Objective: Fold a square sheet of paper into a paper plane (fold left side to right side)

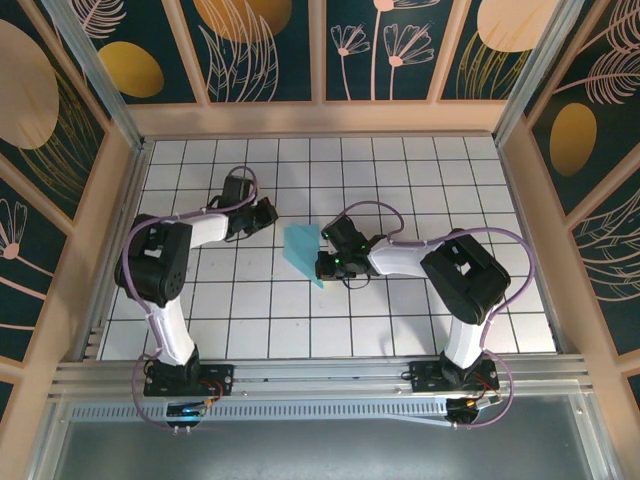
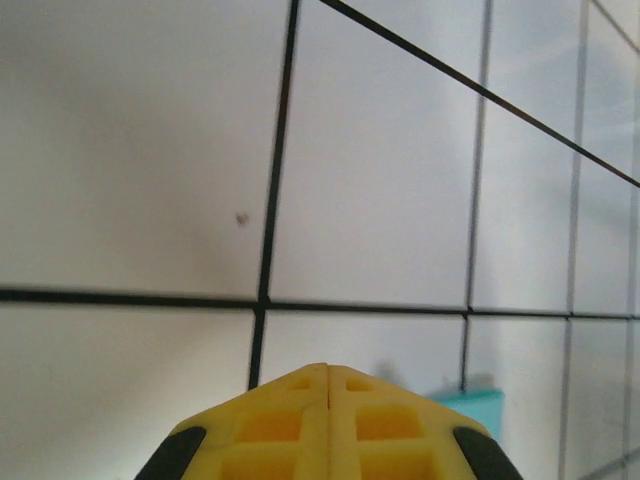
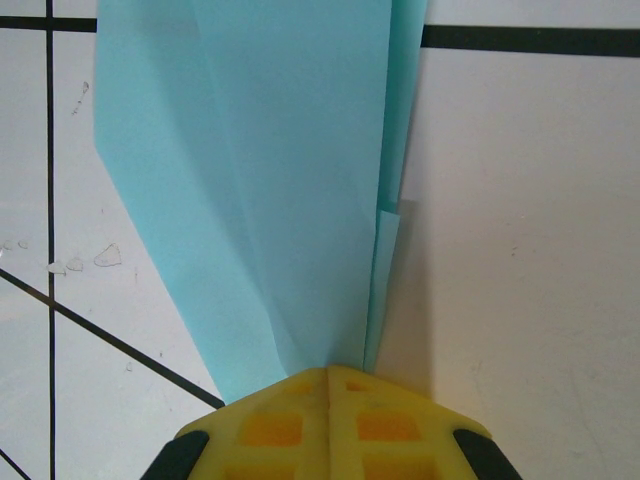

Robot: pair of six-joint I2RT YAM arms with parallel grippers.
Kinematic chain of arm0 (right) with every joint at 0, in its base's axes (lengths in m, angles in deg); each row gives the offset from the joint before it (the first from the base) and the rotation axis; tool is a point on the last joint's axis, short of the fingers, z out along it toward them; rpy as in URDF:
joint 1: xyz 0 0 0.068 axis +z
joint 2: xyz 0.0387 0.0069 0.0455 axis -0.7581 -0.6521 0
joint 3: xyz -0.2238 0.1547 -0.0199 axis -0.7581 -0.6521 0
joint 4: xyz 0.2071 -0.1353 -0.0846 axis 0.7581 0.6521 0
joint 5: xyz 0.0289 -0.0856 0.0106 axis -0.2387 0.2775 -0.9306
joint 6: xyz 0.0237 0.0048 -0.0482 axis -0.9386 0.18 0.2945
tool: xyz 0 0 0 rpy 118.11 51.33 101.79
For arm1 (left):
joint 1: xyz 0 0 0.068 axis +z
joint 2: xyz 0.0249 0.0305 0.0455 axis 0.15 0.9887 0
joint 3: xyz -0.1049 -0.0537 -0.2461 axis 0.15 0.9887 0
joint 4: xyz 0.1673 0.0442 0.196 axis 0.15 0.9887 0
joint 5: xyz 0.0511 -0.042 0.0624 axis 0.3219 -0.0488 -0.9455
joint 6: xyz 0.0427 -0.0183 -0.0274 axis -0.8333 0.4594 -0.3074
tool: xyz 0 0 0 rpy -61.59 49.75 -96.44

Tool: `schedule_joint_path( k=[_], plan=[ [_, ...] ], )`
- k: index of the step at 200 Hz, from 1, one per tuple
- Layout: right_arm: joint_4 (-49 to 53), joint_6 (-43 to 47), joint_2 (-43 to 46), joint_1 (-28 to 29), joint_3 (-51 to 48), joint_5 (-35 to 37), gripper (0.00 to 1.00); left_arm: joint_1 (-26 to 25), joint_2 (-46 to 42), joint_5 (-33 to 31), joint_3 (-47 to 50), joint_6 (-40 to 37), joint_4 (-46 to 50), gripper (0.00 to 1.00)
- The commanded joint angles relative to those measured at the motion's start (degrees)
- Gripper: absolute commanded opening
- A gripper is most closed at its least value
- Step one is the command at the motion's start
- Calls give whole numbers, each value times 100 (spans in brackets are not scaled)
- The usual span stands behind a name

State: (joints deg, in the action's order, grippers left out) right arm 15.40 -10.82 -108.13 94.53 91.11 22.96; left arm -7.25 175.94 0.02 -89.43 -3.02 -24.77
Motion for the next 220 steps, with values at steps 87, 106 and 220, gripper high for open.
schedule_joint_path(
  k=[87,106,220],
  plan=[
    [1430,151,-541,63,-273,437,0,-863,-357,1330,785,326,-903,3],
    [1434,151,-547,70,-267,436,0,-903,-156,1390,679,300,-918,3],
    [1508,177,-570,90,-188,427,0,-994,272,1309,689,98,-1049,1]
  ],
)
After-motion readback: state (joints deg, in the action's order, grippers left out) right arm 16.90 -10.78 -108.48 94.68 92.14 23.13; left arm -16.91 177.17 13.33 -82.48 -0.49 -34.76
